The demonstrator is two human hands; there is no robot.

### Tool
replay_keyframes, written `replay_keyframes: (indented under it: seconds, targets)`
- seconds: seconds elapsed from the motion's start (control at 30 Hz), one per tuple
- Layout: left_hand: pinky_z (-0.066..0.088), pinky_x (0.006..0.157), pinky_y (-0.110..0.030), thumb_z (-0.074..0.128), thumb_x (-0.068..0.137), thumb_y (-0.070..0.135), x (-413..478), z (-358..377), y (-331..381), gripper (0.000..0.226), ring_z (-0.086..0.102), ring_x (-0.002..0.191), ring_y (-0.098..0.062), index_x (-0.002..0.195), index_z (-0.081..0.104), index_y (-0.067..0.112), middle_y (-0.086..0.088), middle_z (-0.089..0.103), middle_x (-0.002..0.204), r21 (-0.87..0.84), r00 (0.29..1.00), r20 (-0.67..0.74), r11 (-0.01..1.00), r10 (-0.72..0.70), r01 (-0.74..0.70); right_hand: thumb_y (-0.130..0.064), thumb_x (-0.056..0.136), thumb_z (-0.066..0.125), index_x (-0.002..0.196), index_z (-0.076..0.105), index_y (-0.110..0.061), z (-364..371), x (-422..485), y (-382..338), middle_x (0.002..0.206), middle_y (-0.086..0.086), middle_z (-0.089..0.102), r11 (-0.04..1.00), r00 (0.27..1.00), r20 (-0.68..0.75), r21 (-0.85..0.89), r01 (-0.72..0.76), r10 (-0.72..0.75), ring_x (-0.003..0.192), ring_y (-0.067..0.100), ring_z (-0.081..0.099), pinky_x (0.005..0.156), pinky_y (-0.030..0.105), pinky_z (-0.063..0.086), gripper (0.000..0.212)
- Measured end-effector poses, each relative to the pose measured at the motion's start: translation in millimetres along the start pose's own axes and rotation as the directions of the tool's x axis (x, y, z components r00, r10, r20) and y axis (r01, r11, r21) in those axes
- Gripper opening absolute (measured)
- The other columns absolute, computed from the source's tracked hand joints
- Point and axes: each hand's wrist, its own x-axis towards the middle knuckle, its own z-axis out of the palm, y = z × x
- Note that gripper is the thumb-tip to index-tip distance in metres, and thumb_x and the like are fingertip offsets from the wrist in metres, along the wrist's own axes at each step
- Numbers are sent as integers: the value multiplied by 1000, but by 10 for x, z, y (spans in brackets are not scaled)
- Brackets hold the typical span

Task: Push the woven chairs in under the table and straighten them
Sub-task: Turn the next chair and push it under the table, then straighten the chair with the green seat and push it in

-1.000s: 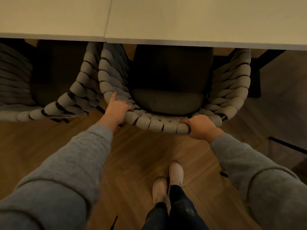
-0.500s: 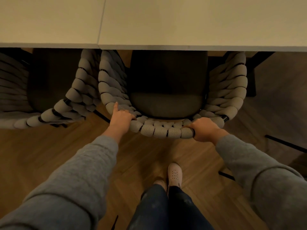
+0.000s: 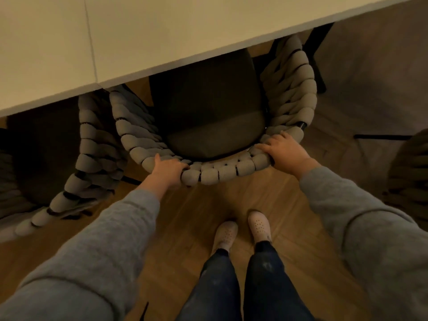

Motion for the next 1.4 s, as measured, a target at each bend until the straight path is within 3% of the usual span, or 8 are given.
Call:
replay_keyframes:
  seconds: [0.13,0.23,0.33,0.47,0.67,0.97,1.17,1.4]
  targets:
    - [-1,116,-62,70,64,72,72,-108,-43,114,19,146,-29,153,9,35,-4,26,157,-126,978,189,990,93,-70,-34,86,64,152,16,-28,96,-539,64,157,10,23,970,972,-157,198,-141,174,147,28,13,120,50,6,82]
    - [5,119,-53,42,42,100,162,-471,311,136,11,148,-27,154,-1,34,-7,14,161,-318,970,165,940,180,-120,-43,87,59,153,11,-29,185,-993,287,159,9,18,877,904,-159,355,-323,397,148,26,9,120,47,3,82]
    - [5,120,-49,43,72,85,263,-886,960,106,10,148,-25,155,5,31,-7,14,160,-386,966,-74,886,250,-258,-42,88,61,153,15,-25,276,-1463,549,158,12,19,760,786,-126,384,-524,605,148,27,10,120,47,6,82]
    - [2,119,-48,49,84,70,392,-1337,2054,89,8,148,-24,154,15,27,-6,16,159,-128,844,-332,866,423,-484,-37,85,67,151,24,-20,423,-2243,953,155,16,25,552,548,-137,397,-733,825,146,31,16,119,50,11,81]
    - [0,119,-45,52,86,65,389,-1668,3577,81,3,149,-23,152,24,26,-6,13,160,187,657,-337,732,675,-656,-45,82,68,151,22,-16,828,-3387,1560,155,19,24,327,370,6,454,-829,929,146,33,15,119,50,11,88]
    - [5,119,-54,69,83,41,576,-1945,5385,98,-1,149,-28,155,6,22,-11,4,162,589,476,-156,469,865,-658,-73,67,66,154,2,-13,1439,-4278,2165,156,12,24,160,393,411,496,-853,822,144,27,22,117,46,19,124]
    - [6,118,-56,49,96,11,921,-2451,6080,70,0,149,-28,155,12,19,-11,11,161,838,423,-22,247,906,-486,-66,72,69,153,15,-11,1305,-3661,2377,146,12,40,174,526,354,678,-714,773,133,29,41,106,39,38,111]
    - [15,118,-53,50,97,23,1390,-2824,6575,46,28,143,-26,142,42,24,-5,42,149,940,374,261,-146,890,-308,-25,84,61,134,37,-10,1119,-2727,2634,112,12,62,-69,284,410,661,-747,867,100,34,62,71,37,44,58]
